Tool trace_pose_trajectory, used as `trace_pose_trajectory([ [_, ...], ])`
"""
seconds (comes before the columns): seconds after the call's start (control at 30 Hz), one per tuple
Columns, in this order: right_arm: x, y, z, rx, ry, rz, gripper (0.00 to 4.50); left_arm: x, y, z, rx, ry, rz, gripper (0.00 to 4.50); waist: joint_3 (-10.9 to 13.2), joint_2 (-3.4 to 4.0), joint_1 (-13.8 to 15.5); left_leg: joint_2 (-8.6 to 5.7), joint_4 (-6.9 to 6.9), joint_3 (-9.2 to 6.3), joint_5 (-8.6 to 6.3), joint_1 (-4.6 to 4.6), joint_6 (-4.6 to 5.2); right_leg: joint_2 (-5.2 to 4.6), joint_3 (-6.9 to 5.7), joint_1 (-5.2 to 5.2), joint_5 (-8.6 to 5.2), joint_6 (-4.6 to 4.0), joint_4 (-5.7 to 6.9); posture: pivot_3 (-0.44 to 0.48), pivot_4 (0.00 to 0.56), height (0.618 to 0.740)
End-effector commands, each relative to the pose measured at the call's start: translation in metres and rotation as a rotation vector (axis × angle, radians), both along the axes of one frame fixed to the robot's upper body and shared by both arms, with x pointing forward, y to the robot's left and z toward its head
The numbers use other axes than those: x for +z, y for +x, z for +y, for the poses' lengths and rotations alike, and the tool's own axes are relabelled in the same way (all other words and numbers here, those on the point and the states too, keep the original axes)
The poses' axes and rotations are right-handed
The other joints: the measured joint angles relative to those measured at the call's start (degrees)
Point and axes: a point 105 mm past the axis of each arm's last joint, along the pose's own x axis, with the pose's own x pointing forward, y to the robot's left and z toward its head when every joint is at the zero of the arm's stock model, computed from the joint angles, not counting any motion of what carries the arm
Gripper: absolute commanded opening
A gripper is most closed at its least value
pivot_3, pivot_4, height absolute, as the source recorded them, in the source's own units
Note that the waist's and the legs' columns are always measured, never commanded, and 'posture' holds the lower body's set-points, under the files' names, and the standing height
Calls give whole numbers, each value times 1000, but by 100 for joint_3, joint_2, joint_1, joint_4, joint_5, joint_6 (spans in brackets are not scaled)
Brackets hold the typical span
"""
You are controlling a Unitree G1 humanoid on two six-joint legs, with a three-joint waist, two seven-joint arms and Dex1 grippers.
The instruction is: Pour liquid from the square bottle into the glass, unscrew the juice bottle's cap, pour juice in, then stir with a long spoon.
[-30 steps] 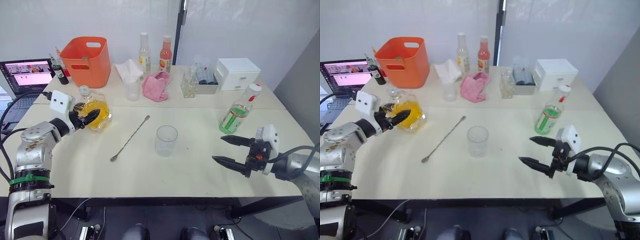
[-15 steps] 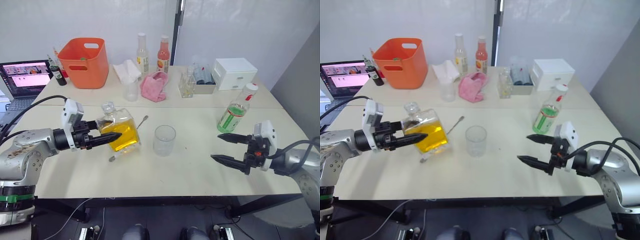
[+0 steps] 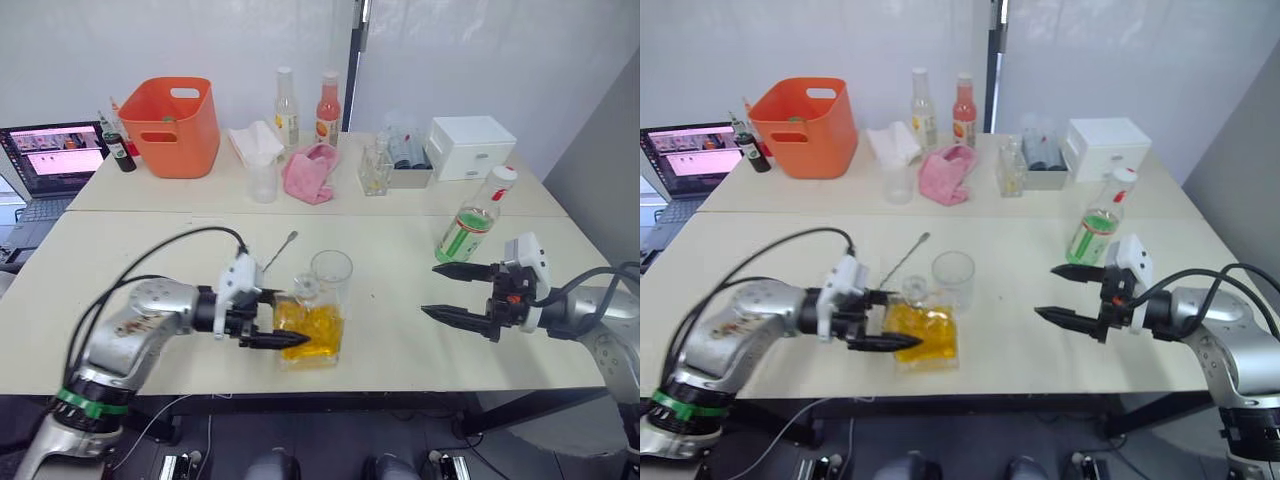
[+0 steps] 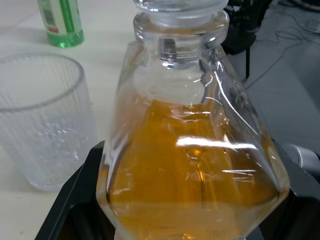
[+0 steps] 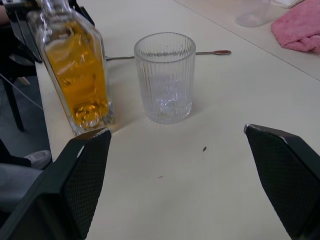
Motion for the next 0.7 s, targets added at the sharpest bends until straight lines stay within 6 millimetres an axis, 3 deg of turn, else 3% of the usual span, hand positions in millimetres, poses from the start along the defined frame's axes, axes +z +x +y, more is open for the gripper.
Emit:
trace_pose_trajectory([
  [0.03,11,-2,-2,2,-13,-36,4500,18,9,-11,-33,-11,-162,2782,0,0,21,0,3,-1,0,0,0,-1,0,0,0,0,-1,0,150,713],
  [0.43,11,-5,1,-3,-10,-31,4500,4,15,-24,-33,-25,-171,2782,-3,8,111,1,39,-3,-14,-1,22,-9,-1,9,1,0,10,0,150,713],
  [0.47,11,-5,1,-3,-10,-30,4500,6,18,-24,-21,-37,-173,3819,-3,8,111,0,41,-3,-18,0,30,-12,0,10,2,2,10,0,150,713],
  [0.53,11,-5,2,-3,-9,-30,4500,8,20,-22,-20,-41,-164,4427,-3,8,107,0,44,-3,-20,-2,33,-13,1,9,4,5,10,0,150,713],
  [0.7,10,-4,3,-6,-5,-29,4500,13,20,-17,-43,-40,-104,4475,-3,9,83,1,44,-2,-20,-3,33,-10,1,6,4,5,11,0,150,713],
])
